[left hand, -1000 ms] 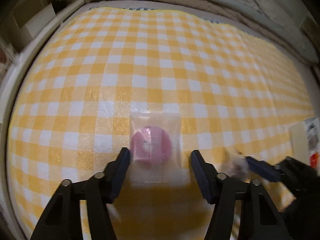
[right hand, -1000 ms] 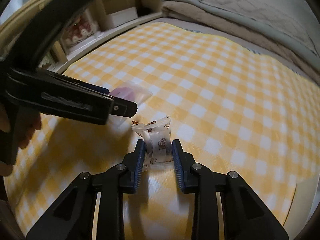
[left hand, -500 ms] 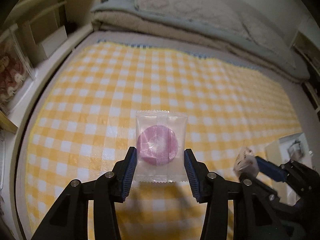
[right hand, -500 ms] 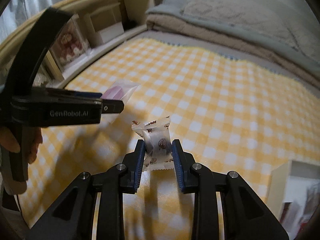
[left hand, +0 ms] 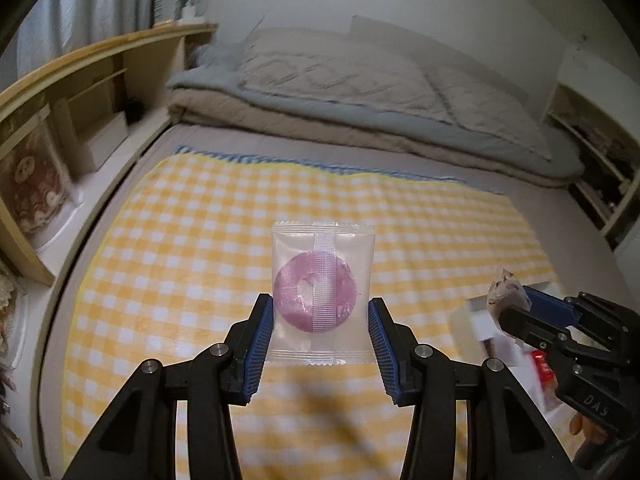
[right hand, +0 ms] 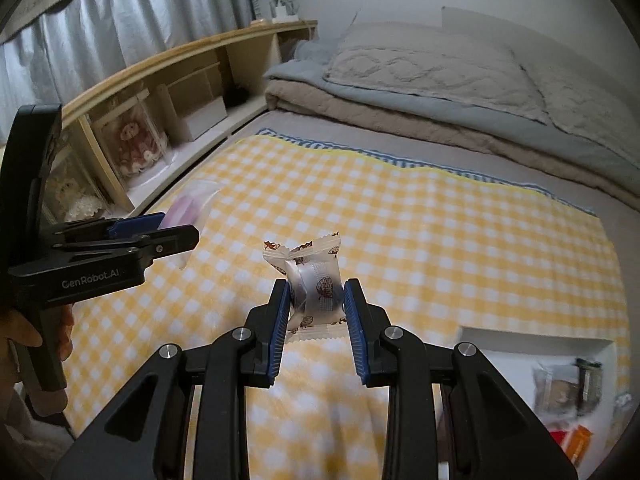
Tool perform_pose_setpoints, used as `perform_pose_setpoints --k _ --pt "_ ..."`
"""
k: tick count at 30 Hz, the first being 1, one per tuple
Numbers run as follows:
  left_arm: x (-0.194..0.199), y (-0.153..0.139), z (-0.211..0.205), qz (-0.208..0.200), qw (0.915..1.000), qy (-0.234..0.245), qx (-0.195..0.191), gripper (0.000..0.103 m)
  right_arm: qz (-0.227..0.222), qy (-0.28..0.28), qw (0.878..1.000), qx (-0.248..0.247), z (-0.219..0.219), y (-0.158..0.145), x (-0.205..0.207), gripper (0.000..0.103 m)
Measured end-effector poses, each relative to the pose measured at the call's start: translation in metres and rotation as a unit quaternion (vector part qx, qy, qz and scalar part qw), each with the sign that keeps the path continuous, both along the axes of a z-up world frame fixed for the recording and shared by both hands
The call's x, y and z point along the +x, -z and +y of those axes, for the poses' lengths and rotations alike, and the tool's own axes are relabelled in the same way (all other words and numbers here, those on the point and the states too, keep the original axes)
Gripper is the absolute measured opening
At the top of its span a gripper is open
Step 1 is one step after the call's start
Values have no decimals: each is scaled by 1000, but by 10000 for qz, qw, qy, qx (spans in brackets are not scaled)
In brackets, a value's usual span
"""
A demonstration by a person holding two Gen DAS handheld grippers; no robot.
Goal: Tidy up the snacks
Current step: 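Carry both packets into the white tray and open both tools to release them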
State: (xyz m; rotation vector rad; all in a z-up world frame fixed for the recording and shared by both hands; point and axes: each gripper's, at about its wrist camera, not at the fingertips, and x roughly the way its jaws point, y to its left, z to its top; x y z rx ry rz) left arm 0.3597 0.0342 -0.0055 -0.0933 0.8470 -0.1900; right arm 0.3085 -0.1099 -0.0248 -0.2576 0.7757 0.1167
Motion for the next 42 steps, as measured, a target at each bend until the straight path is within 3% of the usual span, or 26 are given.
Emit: perform_pose_setpoints --k 4,14,26,35,42 --pt "-35 -23 -17 -53 9996 240 -126 46 11 113 9999 -45 -25 -23 -24 29" --pt "-43 -22 -90 16 9965 697 -471 46 -2 515 9984 -252 -96 -56 -75 29" --pt "-18 41 -187 624 9848 1372 -869 46 -163 1071 9941 -80 -177 -54 -96 29" --pt "11 116 -232 1242 9679 2080 -665 47 182 1389 9898 272 -216 -35 -73 29" --pt "35 141 -245 1436 9507 2730 -315 47 634 1661 9818 671 -236 -9 -35 29"
